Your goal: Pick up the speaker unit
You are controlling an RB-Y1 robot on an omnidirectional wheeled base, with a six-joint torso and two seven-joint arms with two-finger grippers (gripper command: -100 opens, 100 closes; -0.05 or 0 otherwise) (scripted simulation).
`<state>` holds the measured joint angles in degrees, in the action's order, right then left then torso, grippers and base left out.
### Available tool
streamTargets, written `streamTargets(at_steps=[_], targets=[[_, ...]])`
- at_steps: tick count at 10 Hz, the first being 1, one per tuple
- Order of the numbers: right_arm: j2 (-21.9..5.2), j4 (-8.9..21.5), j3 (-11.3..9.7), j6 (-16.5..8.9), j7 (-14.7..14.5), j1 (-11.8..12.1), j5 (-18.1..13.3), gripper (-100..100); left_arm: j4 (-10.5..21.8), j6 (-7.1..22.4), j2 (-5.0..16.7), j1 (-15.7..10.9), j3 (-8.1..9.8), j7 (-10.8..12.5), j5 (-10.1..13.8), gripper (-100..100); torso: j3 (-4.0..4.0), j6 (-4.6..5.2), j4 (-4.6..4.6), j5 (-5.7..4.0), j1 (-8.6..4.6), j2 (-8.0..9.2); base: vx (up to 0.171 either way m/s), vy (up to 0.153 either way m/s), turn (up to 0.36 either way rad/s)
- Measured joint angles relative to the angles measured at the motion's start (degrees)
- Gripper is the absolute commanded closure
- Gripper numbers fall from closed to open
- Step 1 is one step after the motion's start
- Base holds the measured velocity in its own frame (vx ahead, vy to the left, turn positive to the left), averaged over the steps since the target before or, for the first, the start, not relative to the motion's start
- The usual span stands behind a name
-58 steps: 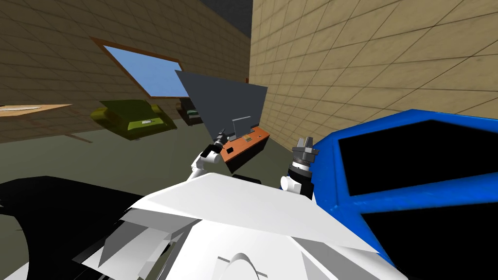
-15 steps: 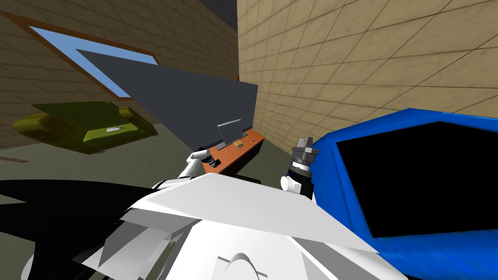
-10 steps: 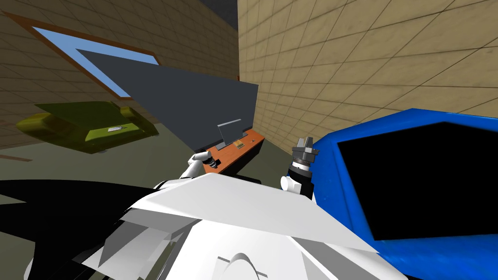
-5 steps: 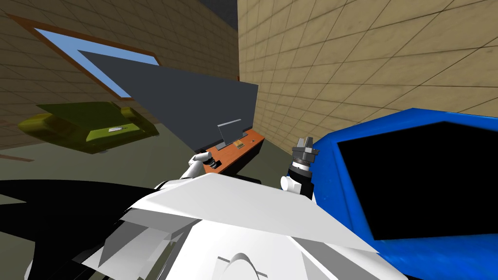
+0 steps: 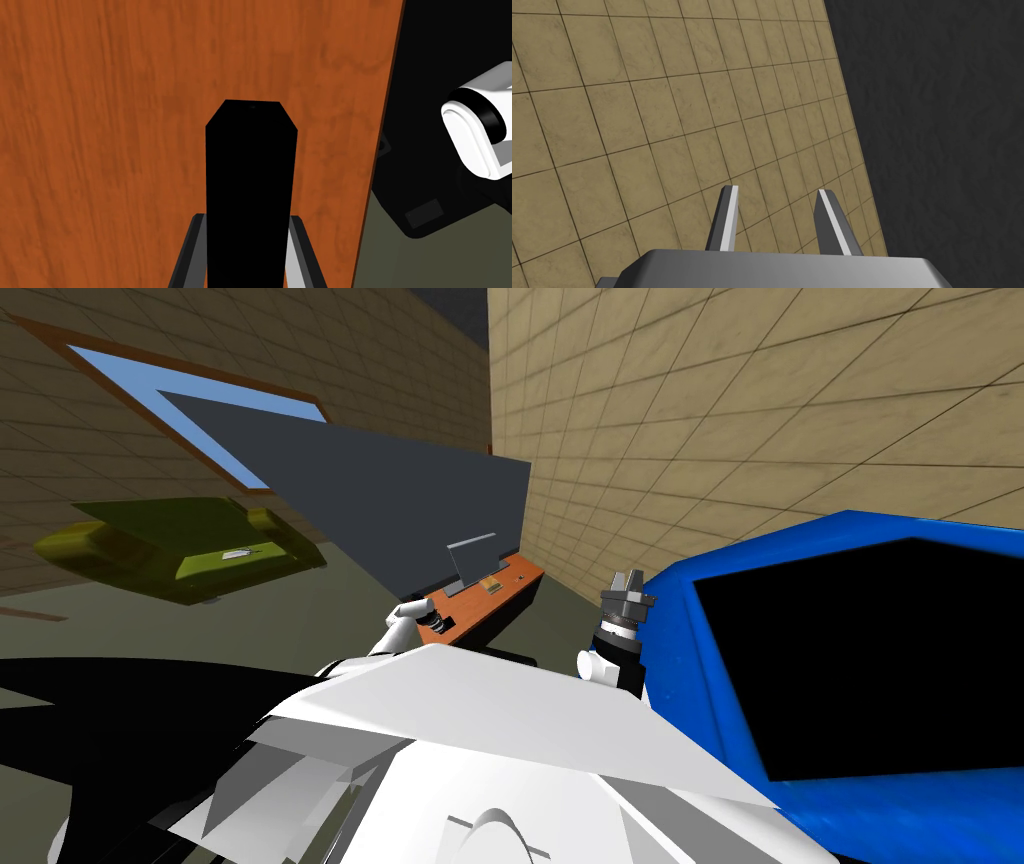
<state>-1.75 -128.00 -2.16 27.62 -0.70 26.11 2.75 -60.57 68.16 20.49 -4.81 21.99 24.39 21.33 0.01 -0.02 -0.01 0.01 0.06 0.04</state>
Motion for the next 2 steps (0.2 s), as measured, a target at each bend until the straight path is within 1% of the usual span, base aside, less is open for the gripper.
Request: streamTargets(at_steps=[1,2], targets=[[0.0,0.0,0.0,0.0,0.0,0.0,0.0,0,-0.8,1.1,0.5,-0.1,0.2,0.1,0.2,100,0.01,-0.02,0.0,-0.01,0.0,0.02,0.0,0.0,0.0],[0.0,0.0,0.0,0.0,0.0,0.0,0.0,0,-1.0,1.3,0.6,-0.1,0.24,0.2,0.3,0,0.0,-0.02,-0.02,0.02,-0.02,0.02,0.0,0.0,0.0]])
